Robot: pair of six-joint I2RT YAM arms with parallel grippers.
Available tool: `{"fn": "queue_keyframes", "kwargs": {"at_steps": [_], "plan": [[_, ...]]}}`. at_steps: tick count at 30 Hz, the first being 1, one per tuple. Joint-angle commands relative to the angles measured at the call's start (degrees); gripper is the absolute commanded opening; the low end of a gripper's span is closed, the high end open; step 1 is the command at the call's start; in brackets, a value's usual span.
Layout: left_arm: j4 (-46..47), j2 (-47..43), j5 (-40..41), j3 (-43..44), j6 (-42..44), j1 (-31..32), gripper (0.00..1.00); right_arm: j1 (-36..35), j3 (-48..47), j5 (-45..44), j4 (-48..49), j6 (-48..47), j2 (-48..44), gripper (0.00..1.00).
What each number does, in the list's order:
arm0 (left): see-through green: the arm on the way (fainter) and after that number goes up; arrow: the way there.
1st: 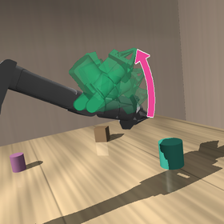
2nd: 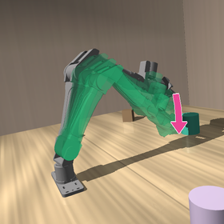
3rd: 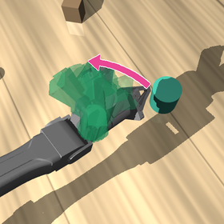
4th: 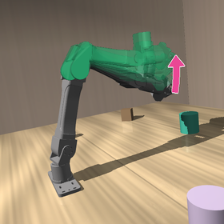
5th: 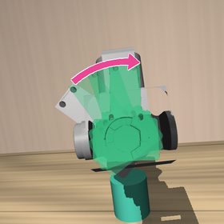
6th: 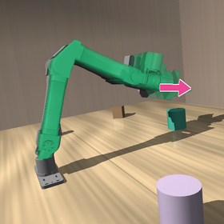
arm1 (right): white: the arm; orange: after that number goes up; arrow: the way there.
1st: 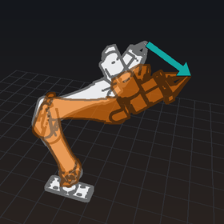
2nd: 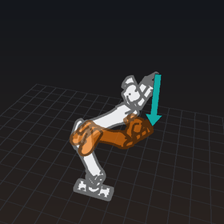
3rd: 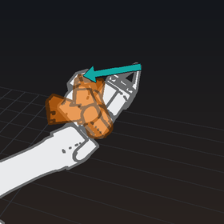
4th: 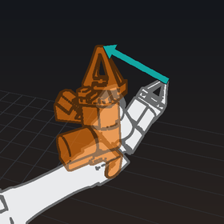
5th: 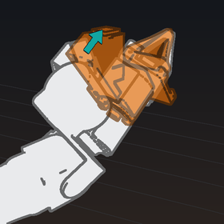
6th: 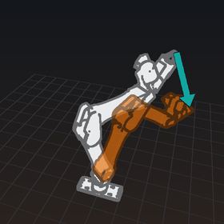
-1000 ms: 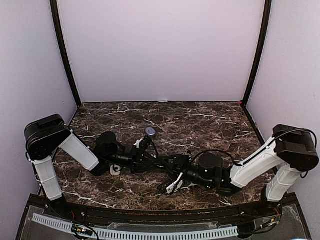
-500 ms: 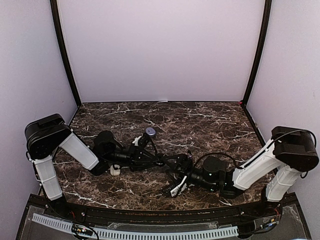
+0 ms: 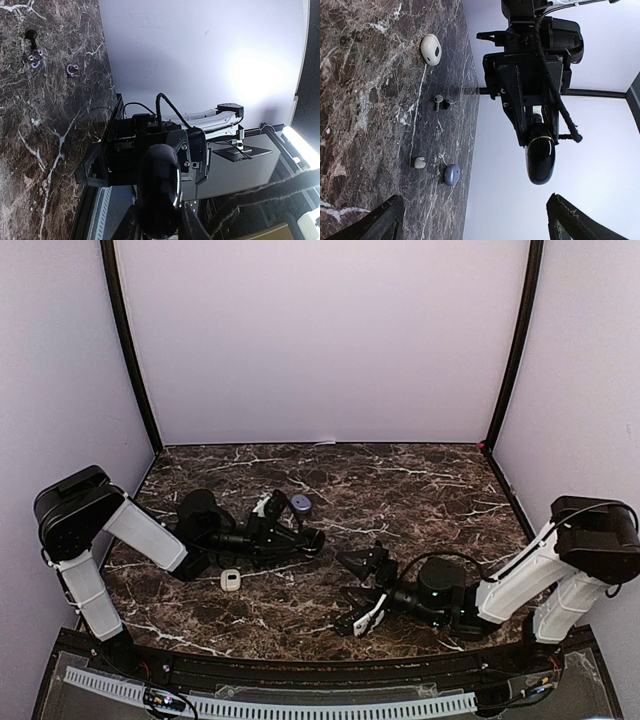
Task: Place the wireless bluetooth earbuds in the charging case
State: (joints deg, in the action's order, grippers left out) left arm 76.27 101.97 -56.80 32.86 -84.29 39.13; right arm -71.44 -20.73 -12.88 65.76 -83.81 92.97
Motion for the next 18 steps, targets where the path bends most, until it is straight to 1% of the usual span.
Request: {"fn": "queue_keyframes", "kwargs": {"at_steps": [1,3,4,7,9,11,16,18], "plan": [[-5.5,-4.8,-1.3,1.0,5.2,-1.3,0.18,-0.8,1.2,0.0,3.1,6.8,-3.9,0.99],[-9.5,-6.4,-0.9,1.4,7.8,-1.6,0.18,-0.9,0.7,0.5,1.9,13.3,-5.6,0.99],[-12.2,-7.1,-0.7,1.8,9.1,-1.7,0.18,-0.9,0.0,1.3,-0.5,17.0,-6.8,0.99],[-17.7,-8.9,0.0,2.8,12.9,-1.8,0.18,-0.9,-3.3,4.4,-11.4,30.1,-10.8,0.99],[-19.8,-9.8,0.4,3.3,14.8,-1.8,0.18,-0.9,-5.1,5.0,-15.9,38.4,-12.7,0.99],[-20.5,-10.3,0.3,3.5,15.7,-1.8,0.18,-0.9,-5.7,4.5,-17.4,45.2,-14.1,0.99],[-20.0,-10.7,0.1,3.6,17.1,-1.8,0.18,-0.4,-5.0,2.1,-17.3,63.1,-19.9,0.99],[-20.4,-11.1,0.3,3.6,18.3,-1.8,0.18,0.3,-5.6,2.1,-19.9,70.5,-22.2,0.99]]}}
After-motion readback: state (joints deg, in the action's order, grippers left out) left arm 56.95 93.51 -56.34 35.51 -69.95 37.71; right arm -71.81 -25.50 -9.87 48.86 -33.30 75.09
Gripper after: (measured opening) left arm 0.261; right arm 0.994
